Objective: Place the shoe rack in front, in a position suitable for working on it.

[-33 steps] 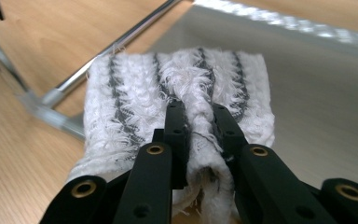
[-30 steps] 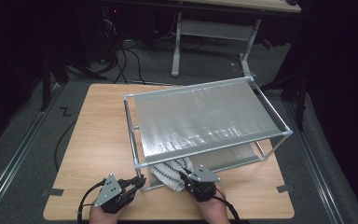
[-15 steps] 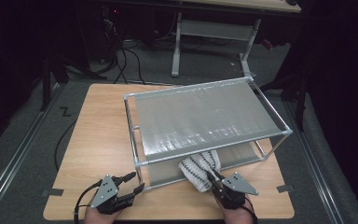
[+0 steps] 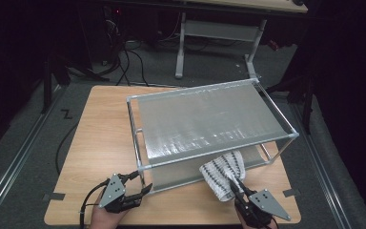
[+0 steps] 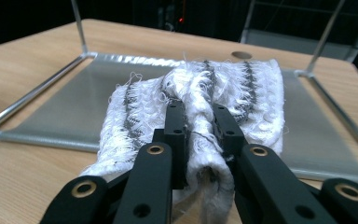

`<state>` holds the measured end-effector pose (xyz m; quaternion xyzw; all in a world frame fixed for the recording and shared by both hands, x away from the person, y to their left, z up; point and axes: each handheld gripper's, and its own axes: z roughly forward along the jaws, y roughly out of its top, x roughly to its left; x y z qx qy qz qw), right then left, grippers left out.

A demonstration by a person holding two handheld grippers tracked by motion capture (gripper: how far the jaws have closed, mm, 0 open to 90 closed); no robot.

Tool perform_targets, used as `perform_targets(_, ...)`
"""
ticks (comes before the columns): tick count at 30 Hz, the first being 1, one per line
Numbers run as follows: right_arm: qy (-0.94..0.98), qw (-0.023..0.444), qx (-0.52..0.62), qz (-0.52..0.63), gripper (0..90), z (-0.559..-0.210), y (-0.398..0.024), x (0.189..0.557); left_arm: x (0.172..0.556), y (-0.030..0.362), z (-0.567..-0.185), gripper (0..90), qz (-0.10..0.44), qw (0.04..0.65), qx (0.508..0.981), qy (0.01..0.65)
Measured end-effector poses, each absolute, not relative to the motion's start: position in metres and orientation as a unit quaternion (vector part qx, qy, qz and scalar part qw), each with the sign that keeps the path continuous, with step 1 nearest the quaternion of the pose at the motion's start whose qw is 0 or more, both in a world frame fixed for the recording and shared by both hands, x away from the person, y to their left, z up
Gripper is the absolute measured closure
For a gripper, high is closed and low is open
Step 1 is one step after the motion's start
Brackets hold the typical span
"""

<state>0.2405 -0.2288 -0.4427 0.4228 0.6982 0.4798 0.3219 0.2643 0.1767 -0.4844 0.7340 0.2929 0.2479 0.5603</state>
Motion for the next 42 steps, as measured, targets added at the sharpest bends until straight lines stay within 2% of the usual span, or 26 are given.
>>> perform_targets(16, 0.647, 0.358, 0.434, 0.515, 79.7, -0.406, -0.26, 0.202, 0.268, 0.171, -0.483, 41.0, 0.244, 0.574, 0.726, 0.289)
perform_targets(24, 0.614, 0.383, 0.415, 0.551, 79.7, -0.375, -0.267, 0.195, 0.268, 0.173, -0.484, 41.0, 0.241, 0.571, 0.727, 0.296)
perform_targets(34, 0.611, 0.383, 0.379, 0.58, 79.6, -0.348, -0.243, 0.225, 0.258, 0.18, -0.485, 42.2, 0.242, 0.57, 0.724, 0.304)
perform_targets(42, 0.63, 0.356, 0.345, 0.598, 79.5, -0.344, -0.2, 0.259, 0.251, 0.179, -0.488, 49.7, 0.245, 0.565, 0.727, 0.305)
